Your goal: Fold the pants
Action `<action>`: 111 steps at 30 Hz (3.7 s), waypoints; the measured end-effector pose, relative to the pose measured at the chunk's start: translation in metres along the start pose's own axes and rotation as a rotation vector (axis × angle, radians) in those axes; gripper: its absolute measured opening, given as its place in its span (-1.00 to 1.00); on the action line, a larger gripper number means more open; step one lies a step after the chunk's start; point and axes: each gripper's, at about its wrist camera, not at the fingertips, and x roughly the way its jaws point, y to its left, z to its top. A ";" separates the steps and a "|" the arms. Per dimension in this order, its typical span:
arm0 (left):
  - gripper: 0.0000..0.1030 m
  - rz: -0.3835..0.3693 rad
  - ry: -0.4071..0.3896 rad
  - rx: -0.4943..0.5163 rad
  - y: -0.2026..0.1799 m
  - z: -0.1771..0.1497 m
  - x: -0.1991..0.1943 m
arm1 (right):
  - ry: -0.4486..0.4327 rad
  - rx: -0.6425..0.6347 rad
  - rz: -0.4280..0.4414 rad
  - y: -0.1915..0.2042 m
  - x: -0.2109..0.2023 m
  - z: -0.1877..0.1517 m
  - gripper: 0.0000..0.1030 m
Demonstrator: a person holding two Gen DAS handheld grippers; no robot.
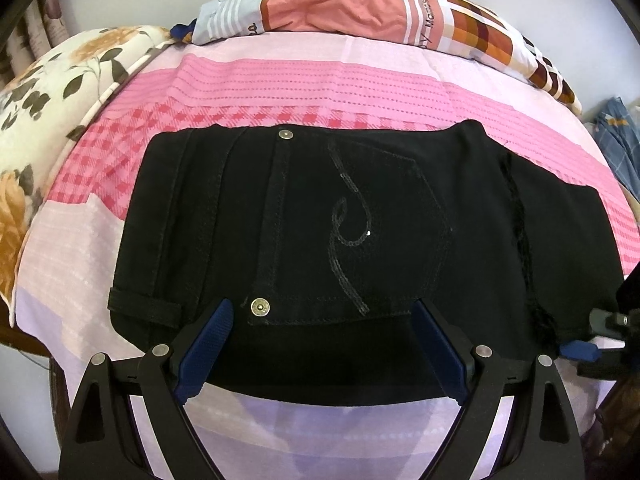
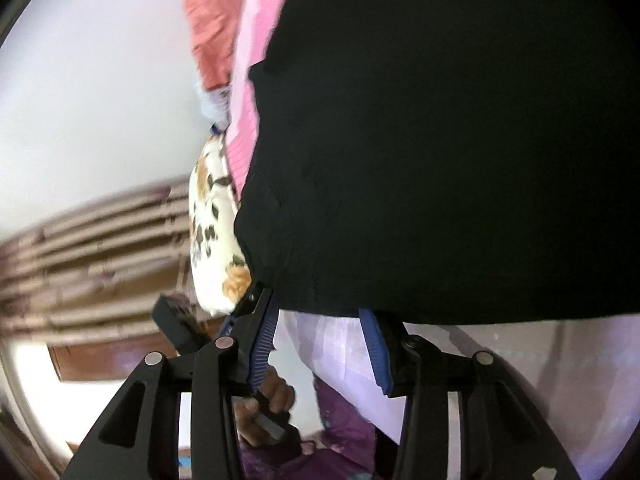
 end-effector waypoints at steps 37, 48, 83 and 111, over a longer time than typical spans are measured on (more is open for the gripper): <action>0.76 -0.002 0.014 -0.008 0.003 0.000 0.001 | -0.019 0.095 -0.041 -0.007 0.008 0.004 -0.68; 0.76 0.064 -0.054 -0.046 0.055 0.013 -0.036 | 0.081 -0.202 0.004 0.054 -0.016 -0.015 0.12; 0.73 -0.378 0.089 0.373 0.104 0.051 0.050 | -0.091 -0.445 -0.394 0.067 0.005 0.016 -0.07; 0.87 -0.339 0.041 0.409 0.101 0.046 0.051 | -0.118 -0.457 -0.414 0.081 0.023 0.011 0.63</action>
